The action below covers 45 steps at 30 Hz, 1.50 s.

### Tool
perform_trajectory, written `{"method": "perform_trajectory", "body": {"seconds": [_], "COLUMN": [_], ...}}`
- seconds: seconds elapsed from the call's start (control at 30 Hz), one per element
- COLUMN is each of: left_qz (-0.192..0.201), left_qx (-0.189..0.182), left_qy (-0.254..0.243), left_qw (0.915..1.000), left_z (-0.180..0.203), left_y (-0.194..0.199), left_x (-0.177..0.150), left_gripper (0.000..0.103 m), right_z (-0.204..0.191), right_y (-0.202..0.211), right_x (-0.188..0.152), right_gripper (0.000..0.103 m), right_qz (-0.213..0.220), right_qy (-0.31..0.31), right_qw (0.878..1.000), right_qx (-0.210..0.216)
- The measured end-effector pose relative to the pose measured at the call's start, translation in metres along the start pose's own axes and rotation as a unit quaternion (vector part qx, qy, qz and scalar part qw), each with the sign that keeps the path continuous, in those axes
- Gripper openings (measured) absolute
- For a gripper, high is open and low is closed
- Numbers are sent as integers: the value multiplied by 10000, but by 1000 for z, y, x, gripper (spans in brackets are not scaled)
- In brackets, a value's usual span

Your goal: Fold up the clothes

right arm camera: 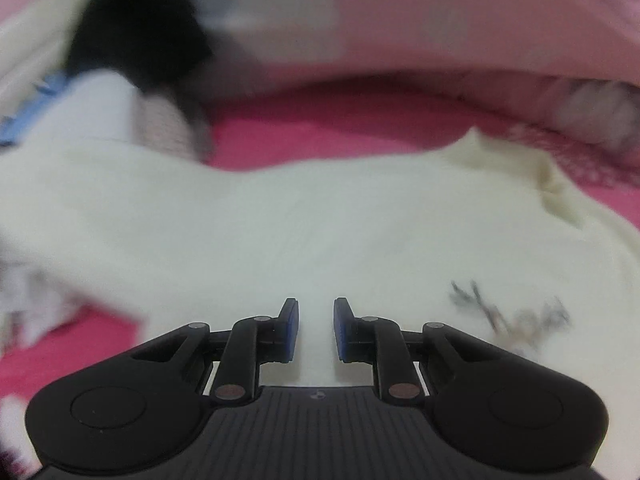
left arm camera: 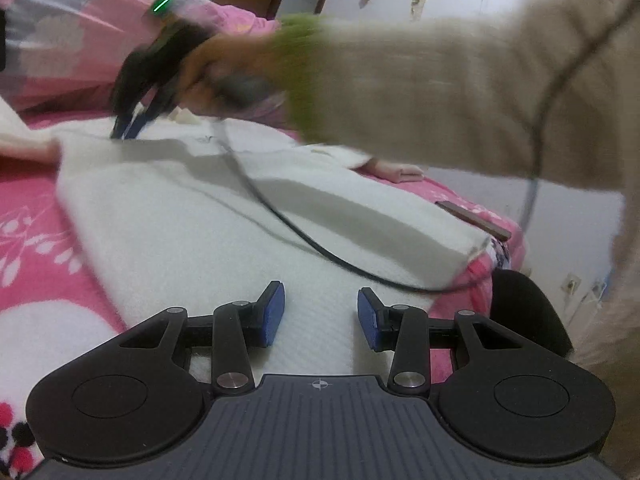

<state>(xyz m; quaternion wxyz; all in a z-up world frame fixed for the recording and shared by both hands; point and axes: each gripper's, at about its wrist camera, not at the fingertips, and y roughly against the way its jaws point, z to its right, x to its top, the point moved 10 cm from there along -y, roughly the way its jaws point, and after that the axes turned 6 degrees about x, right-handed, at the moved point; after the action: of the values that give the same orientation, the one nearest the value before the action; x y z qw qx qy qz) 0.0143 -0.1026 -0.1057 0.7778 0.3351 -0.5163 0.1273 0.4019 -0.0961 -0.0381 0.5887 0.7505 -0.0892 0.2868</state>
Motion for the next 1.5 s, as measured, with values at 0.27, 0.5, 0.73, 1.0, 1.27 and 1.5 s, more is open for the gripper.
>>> {"method": "perform_trajectory", "body": {"seconds": [0.27,0.5,0.73,1.0,1.27,1.5], "left_qz": [39,5,-24,40,48,1], "left_qx": [-34,-20,-81,-225,-234,-118], "left_qy": [-110,-90,41,-1,-19,-54], "left_qw": [9999,10000,10000,9997,9997,9999], "left_z": [1,2,-1,0,5,8], "left_y": [0,-1,1,5,2,0], "left_x": [-2,-2,-2,-2,-1,-1], "left_gripper": [40,40,41,42,43,45], "right_z": [44,48,1,-31,4,-7], "right_y": [-74,-22,55,-34,66,228], "right_x": [76,73,-19,-14,15,-33], "right_gripper": [15,17,18,14,15,27], "right_qz": [468,817,-187,-454,918,1042], "right_qy": [-503,-651,-263,-102,-191,736], "right_qw": [9967,9945,9928,9937,9949,9911], "right_qx": [-427,-48,1153,1021,376,382]}}
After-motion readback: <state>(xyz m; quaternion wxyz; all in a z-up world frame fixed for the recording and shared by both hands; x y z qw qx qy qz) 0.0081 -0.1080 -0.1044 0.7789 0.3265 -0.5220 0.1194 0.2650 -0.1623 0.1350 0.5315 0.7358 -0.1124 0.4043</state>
